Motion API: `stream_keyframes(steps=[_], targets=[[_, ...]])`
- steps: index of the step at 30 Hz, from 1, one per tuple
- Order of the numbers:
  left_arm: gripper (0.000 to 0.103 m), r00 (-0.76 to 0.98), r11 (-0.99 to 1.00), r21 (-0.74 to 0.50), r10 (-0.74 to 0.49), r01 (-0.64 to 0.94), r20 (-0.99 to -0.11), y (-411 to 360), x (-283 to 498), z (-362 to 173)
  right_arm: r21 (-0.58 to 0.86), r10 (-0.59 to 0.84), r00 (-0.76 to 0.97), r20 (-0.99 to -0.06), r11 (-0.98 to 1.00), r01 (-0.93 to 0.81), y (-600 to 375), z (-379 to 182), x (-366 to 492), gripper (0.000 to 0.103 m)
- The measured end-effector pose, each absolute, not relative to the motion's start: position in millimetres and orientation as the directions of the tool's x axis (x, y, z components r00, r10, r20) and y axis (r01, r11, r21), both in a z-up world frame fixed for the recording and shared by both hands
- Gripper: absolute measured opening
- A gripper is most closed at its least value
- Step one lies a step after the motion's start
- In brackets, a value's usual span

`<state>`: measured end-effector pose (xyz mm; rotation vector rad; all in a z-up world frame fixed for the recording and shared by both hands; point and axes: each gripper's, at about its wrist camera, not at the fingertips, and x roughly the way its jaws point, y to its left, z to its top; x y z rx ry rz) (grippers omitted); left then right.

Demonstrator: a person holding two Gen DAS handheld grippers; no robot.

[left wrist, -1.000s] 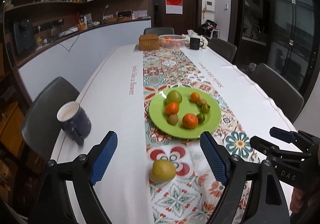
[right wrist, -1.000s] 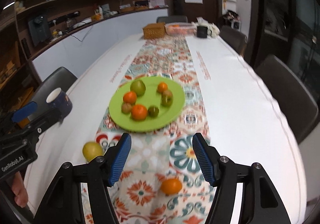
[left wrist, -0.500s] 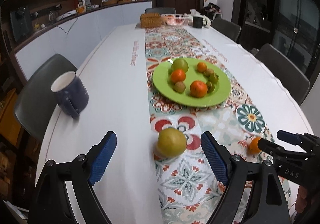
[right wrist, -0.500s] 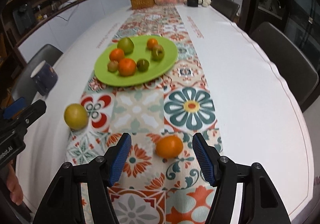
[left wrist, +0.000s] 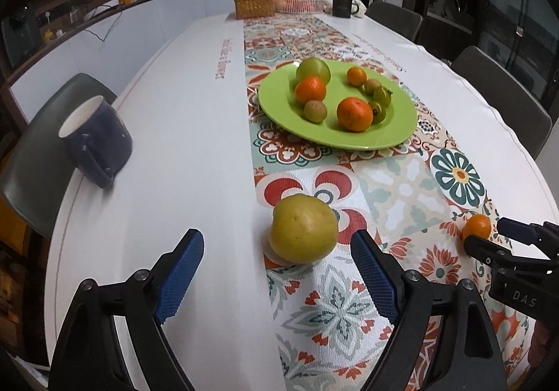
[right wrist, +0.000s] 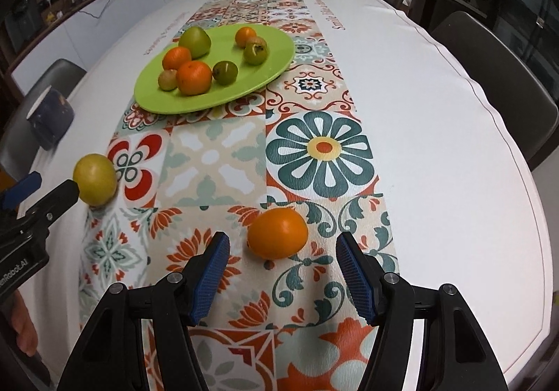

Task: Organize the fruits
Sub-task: 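Grasp the large yellow-green fruit with the left tool while the right tool grasps an orange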

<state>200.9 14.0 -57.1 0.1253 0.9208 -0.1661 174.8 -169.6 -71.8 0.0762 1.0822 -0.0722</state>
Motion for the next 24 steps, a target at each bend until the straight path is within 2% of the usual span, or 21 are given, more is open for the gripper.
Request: stream_keyframes(steps=[4,8,13,20,24], targets=[[0.086,0.582,0.977,0.031,-0.098,0.209,-0.807,12,207,-65,0.028,-0.016,0.458,-0.889,0.996,0.089,-169,-77,177,0.063],[0.085,0.575,0.976,0.032,-0.101,0.217,-0.812,9,214,-71,0.026,-0.015,0.447,-0.894,0.996,0.087,-169,-82,181,0.055],[0.072,0.561,0.974,0.020,-0.114,0.226,-0.820,5,220,-79,0.037,0.003,0.440,-0.898,0.997,0.069,-168,-86,183,0.040],[0.050,0.537,0.971,-0.030,-0.158,0.239,-0.829,2,226,-85,0.016,-0.012,0.460,-0.888,0.998,0.055,-166,-85,186,0.040],[0.049,0.539,0.968,-0.024,-0.159,0.249,-0.827,0,226,-88,0.013,-0.009,0.486,-0.874,0.999,0.042,-166,-81,187,0.040]])
